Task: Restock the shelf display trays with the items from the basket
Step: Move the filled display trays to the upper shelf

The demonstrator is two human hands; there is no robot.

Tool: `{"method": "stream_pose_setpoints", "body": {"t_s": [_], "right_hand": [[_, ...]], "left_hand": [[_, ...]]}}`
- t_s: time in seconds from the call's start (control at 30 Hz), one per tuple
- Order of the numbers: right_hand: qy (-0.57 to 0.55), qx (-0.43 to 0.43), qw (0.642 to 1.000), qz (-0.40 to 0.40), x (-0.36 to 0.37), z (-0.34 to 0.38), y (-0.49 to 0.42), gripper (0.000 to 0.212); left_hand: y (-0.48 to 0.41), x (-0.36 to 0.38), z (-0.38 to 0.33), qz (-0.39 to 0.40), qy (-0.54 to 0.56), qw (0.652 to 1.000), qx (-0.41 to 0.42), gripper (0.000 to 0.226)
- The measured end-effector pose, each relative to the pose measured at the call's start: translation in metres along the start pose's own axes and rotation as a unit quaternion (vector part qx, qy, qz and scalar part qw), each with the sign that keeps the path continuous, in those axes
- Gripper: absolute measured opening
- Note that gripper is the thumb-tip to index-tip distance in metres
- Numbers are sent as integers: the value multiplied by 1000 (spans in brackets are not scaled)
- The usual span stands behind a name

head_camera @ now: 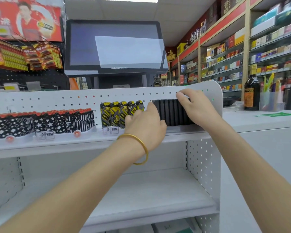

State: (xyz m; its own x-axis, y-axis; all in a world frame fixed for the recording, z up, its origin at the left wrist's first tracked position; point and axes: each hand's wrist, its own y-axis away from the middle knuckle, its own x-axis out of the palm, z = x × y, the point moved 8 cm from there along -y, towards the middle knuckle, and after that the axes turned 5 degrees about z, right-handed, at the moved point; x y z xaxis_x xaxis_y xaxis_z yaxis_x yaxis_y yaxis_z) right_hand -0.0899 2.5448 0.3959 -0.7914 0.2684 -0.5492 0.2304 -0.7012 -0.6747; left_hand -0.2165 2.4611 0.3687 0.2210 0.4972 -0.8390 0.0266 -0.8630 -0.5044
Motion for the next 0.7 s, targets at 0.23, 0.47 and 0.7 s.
{"method": "stream_pose_setpoints", "body": {"t_s": [0.23, 0.47, 0.7], "right_hand": [[31, 5, 999, -24, -2, 9, 3, 44], [48, -9, 999, -17, 1, 14, 5, 45], [50, -21, 998, -13, -1, 15, 4, 45]], "left_hand": [[2, 11, -3, -22, -36, 999, 13, 30], [5, 10, -1, -34, -23, 999, 6, 28], [5, 10, -1, -41, -19, 999, 7, 30]]}}
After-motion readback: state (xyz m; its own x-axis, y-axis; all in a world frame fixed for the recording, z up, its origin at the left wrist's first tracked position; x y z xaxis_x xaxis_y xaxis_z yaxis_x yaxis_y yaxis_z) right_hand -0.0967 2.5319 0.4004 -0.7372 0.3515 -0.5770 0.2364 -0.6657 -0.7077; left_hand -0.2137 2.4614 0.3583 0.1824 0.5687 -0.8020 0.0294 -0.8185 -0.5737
